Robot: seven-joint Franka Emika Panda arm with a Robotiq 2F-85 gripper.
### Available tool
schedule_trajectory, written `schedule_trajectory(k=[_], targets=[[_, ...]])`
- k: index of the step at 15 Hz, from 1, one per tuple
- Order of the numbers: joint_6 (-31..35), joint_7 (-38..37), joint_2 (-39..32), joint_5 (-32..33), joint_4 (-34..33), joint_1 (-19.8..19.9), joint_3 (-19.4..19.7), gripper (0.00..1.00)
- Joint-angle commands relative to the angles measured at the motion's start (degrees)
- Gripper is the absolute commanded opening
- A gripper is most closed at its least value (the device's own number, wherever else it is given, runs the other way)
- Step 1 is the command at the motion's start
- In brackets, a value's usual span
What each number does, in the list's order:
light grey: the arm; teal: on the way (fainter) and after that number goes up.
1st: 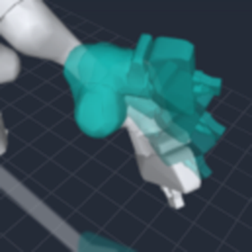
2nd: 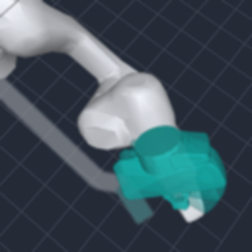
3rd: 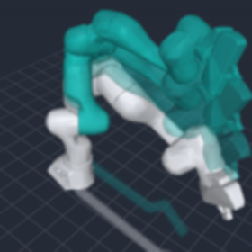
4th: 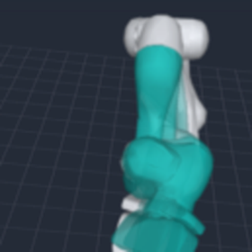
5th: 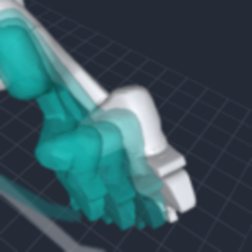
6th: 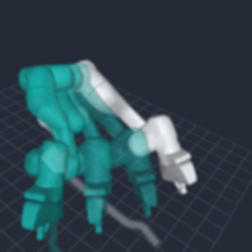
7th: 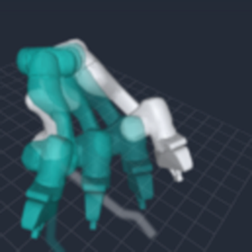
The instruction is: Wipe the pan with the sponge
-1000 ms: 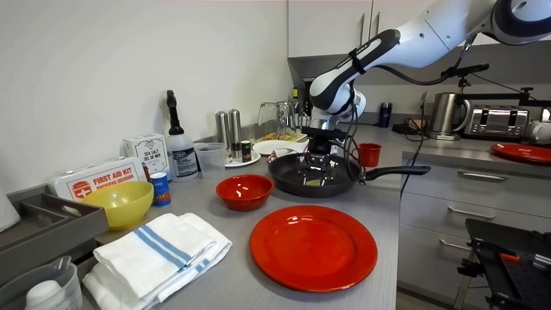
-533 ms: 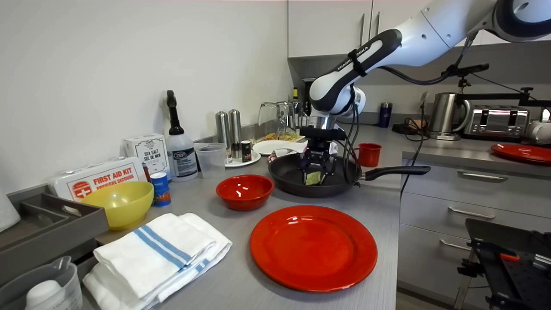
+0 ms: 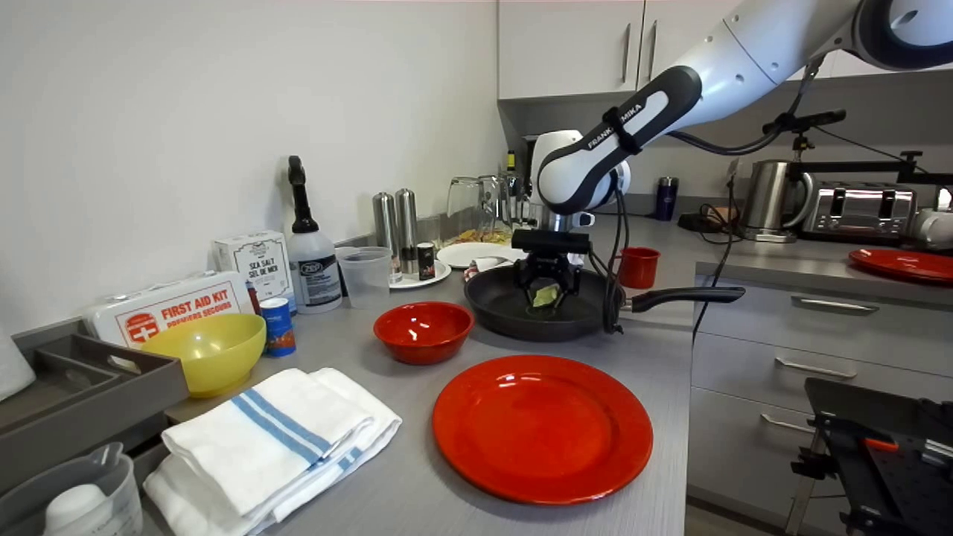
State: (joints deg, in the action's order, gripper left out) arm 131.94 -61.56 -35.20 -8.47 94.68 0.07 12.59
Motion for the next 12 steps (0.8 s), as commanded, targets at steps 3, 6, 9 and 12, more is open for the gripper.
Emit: schedule_trajectory(k=[3, 6, 9, 12], targets=[[2.6, -8.25, -1.42, 8.85, 0.75, -2.83, 3.06, 0.28], [2.5, -10.83, -1.7, 11.76, 0.72, -3.17, 3.37, 0.28], [2.23, -12.38, -1.78, 13.56, 0.65, -3.15, 3.21, 0.28], [1.07, -10.79, -1.27, 12.46, 0.65, -1.91, 1.51, 0.28]])
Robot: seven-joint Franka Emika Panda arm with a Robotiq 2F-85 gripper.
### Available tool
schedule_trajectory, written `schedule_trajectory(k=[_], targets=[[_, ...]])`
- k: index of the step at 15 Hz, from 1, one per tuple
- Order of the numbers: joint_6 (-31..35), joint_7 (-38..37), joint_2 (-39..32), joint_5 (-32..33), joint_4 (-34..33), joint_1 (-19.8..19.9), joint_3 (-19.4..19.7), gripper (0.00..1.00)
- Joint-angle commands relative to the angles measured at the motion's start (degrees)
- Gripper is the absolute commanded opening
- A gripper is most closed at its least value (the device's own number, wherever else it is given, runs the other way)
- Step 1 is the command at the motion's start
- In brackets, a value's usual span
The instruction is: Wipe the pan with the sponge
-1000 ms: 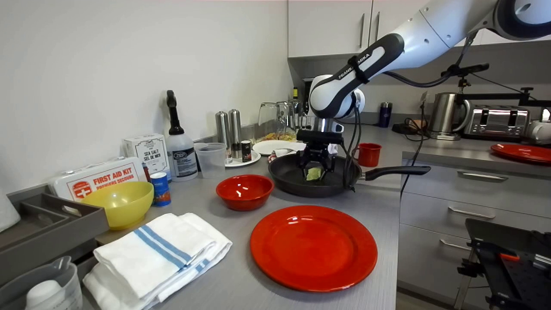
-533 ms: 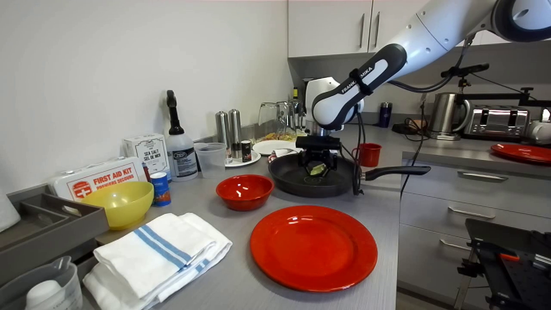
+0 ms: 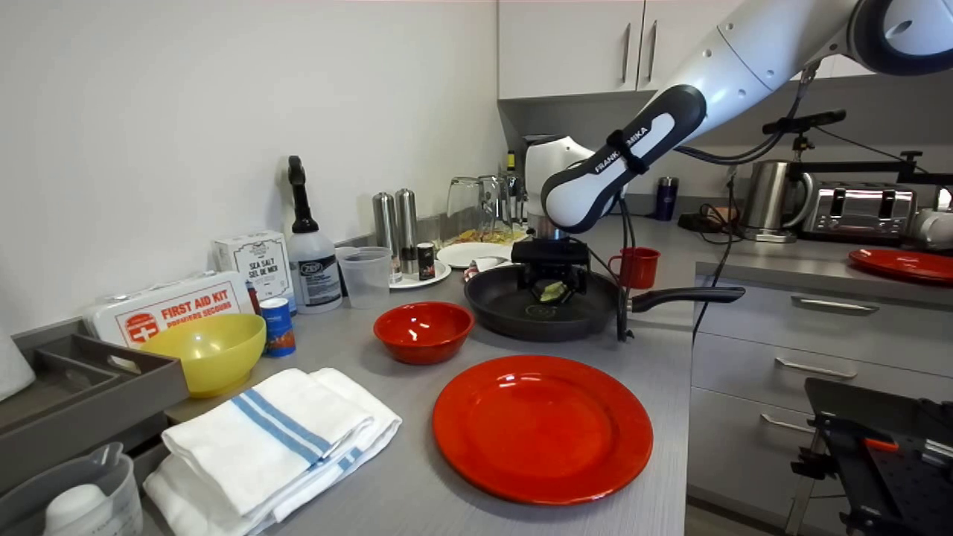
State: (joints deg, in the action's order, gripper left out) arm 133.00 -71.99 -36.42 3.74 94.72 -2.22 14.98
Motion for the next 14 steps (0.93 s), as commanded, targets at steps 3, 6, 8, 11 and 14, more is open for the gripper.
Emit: schedule_trajectory(k=[3, 6, 8, 11, 14], targets=[[-0.59, 1.67, 1.02, -1.5, 0.97, 1.53, -2.67, 0.28], [-0.29, 2.2, 1.95, -1.82, 1.19, 1.87, -3.53, 0.28], [-0.3, 2.52, 2.5, -1.81, 1.21, 1.87, -3.86, 0.28], [-0.29, 3.11, 3.58, -1.75, 1.29, 1.84, -4.24, 0.28], [-0.25, 3.3, 4.05, -1.68, 1.25, 1.79, -4.5, 0.28]])
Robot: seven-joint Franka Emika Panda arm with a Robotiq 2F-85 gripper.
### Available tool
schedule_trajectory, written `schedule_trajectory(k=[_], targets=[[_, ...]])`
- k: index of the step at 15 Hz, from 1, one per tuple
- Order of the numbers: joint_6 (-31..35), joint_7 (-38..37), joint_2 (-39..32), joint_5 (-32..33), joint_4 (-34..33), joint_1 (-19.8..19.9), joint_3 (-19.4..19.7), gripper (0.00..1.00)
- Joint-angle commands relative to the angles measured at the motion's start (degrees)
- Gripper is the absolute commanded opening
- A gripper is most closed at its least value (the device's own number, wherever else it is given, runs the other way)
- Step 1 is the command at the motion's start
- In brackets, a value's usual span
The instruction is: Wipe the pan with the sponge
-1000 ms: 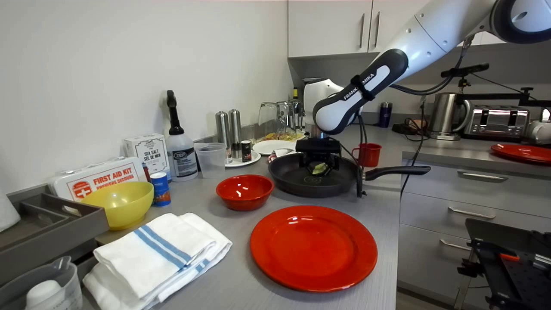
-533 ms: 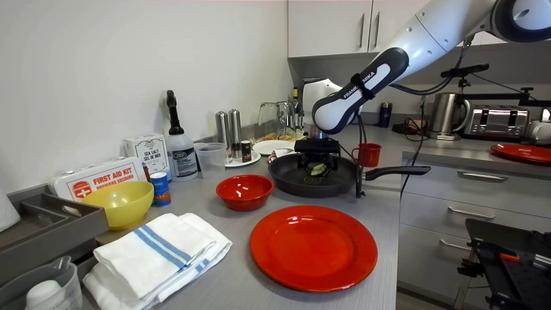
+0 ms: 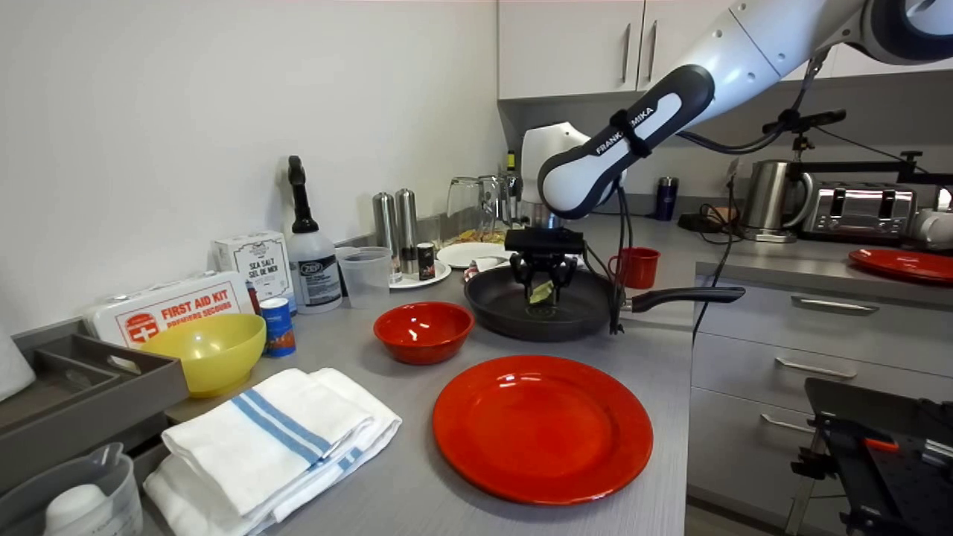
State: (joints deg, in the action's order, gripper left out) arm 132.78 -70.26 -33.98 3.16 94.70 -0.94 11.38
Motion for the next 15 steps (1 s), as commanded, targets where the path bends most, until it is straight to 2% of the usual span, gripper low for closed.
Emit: schedule_trajectory(k=[1, 9, 15], targets=[[-0.03, 1.67, 1.66, -1.13, 1.27, 0.53, -1.0, 0.28], [0.21, 3.2, 4.95, -0.74, 2.75, 0.36, -1.28, 0.28], [-1.01, 10.94, 11.27, -1.36, 6.71, 0.31, -3.95, 0.28]])
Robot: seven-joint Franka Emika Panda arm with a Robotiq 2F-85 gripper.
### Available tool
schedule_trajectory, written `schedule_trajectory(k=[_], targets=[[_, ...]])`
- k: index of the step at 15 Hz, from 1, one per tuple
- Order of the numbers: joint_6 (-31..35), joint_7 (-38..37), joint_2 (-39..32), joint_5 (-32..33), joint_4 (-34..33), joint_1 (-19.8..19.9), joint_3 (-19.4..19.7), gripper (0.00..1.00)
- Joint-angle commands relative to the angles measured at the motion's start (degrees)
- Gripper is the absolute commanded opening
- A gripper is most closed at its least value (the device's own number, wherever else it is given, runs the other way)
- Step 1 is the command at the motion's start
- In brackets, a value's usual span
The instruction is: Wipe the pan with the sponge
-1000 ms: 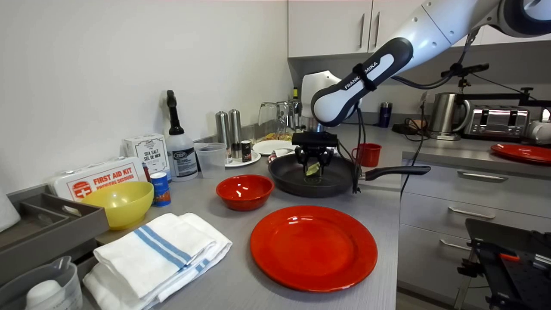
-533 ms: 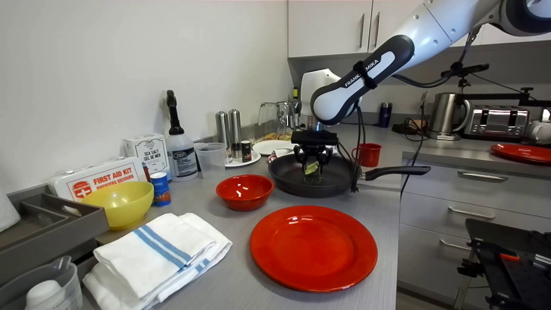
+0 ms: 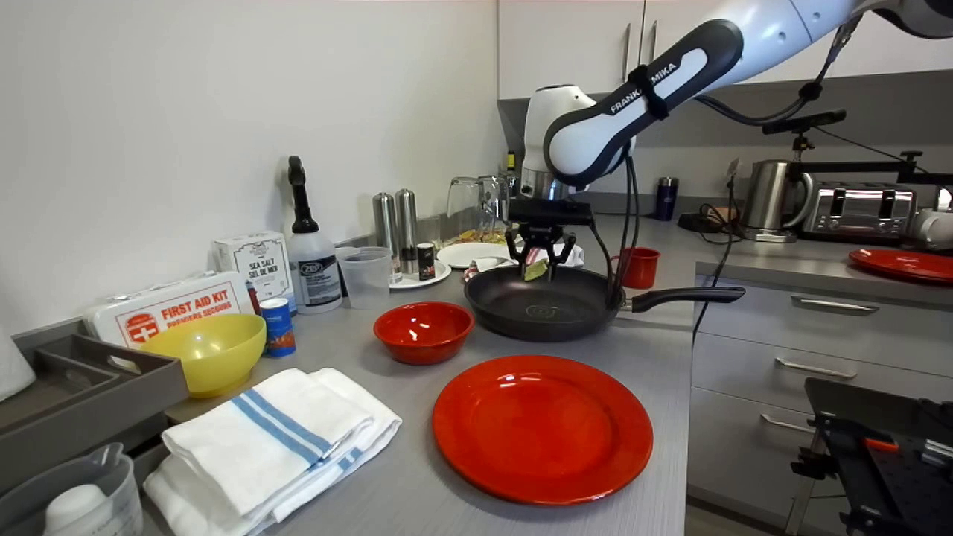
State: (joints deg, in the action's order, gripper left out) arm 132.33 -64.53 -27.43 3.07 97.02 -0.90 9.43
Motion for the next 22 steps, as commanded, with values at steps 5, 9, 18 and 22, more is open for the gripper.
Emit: schedule_trajectory(k=[5, 9, 18, 22], targets=[[-1.86, 16.49, 9.2, -2.23, 10.77, -0.21, -5.44, 0.28], [-3.26, 21.65, 12.82, -1.89, 16.12, -0.89, -6.39, 0.28], [-3.7, 25.8, 20.54, -2.6, 24.95, -1.22, -7.47, 0.28], [-4.94, 27.49, 23.83, -4.17, 28.86, -1.36, -8.74, 0.28]])
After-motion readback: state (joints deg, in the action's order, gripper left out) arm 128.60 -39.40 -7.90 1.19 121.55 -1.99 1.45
